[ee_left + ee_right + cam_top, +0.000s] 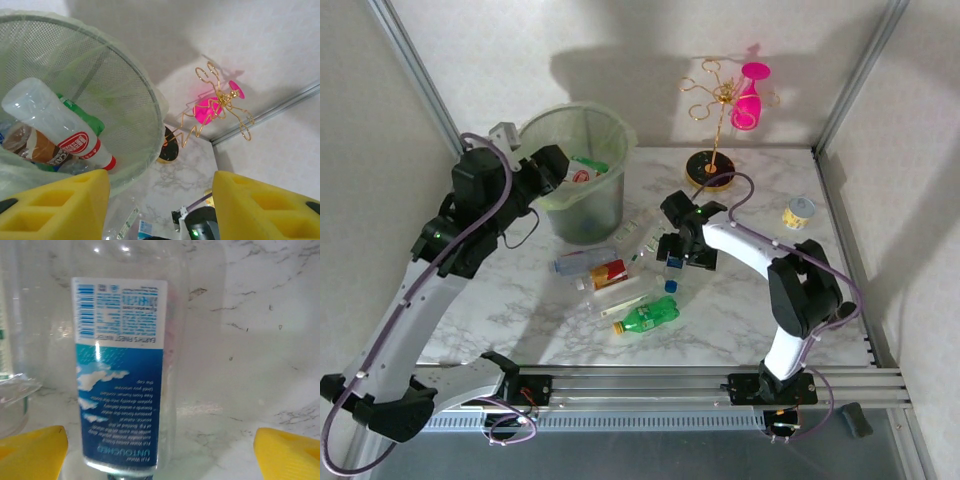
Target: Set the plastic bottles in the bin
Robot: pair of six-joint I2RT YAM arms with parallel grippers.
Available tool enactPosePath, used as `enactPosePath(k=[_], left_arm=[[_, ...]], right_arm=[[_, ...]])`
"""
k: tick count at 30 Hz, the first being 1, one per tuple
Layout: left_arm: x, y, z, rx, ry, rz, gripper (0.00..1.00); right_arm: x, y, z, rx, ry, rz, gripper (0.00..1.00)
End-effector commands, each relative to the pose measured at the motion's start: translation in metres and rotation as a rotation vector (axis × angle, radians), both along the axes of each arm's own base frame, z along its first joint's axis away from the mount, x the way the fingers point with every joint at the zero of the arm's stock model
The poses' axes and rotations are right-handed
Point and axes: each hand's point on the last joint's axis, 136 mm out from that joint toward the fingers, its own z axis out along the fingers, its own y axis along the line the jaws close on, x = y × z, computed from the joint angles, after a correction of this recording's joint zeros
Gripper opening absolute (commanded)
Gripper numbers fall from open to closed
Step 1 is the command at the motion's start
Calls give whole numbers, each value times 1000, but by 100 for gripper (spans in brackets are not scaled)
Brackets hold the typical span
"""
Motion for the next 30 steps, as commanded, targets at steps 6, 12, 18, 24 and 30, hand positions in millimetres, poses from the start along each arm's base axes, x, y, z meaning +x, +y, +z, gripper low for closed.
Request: enactPosePath(k=[6,12,18,24,30], left_arm=[[-22,6,-1,42,0,-28,57],[-22,5,-1,50,4,-37,57],[-22,4,1,55,2,-44,57],[-18,1,4,62,-1,-50,57],[-12,-3,11,57,-18,-56,56]], right_arm=[[10,6,-9,-93,-13,-56,88],[11,10,-19,-96,-6,-64,83],[14,11,-30,-110,6,-65,71],[16,10,-24,-114,-19,-44,53],[16,2,-1,-124,-74,-25,48]])
